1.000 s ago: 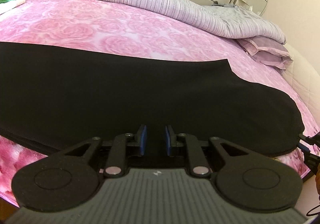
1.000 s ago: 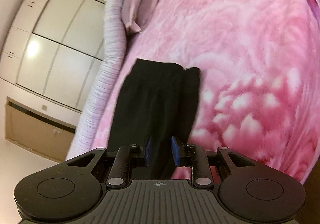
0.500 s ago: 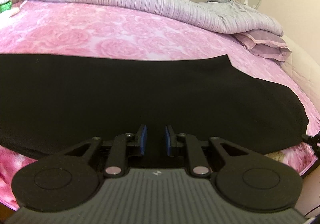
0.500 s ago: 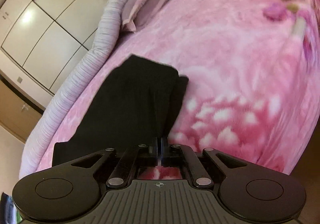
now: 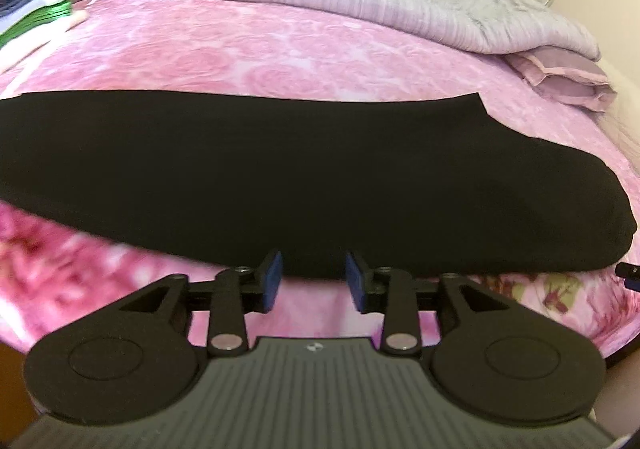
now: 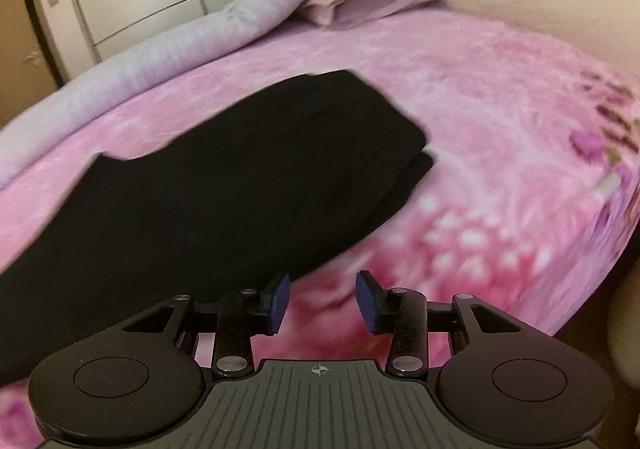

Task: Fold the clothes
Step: 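Lift both open grippers away from the folded sweatpants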

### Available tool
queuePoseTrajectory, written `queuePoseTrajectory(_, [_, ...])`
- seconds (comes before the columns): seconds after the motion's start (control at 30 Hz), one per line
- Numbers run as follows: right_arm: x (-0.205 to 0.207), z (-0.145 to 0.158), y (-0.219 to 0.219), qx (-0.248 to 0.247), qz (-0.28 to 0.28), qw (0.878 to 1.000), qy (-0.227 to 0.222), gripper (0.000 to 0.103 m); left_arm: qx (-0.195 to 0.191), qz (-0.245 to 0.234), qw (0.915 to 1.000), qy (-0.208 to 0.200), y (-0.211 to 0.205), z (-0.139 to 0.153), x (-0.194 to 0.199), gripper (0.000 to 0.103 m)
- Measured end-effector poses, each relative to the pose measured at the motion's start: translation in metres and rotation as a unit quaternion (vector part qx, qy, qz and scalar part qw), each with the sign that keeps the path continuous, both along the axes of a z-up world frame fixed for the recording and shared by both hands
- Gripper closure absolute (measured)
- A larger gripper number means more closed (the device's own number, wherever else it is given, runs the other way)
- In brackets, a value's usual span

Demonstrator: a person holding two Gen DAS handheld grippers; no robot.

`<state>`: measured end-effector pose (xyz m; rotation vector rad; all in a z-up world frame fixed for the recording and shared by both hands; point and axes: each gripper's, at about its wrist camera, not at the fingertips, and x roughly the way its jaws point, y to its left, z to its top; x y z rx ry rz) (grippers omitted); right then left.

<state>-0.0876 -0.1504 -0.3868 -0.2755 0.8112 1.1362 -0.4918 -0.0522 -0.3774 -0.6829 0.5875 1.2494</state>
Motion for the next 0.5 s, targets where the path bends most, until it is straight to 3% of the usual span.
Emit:
queuePoseTrajectory(0.27, [-0.087, 0.022, -0.017, -0.016, 0.078, 0.997, 0.013, 0.061, 0.0, 0.029, 0.9987, 0.042, -0.041, 0.018, -0.023, 0.06])
queuePoseTrajectory(0.5, [-0.112, 0.027, -0.021, -0.024, 0.093, 0.995, -0.03, 0.061, 0.007, 0.048, 0.9969, 0.062, -0.073, 0.025, -0.043, 0.06])
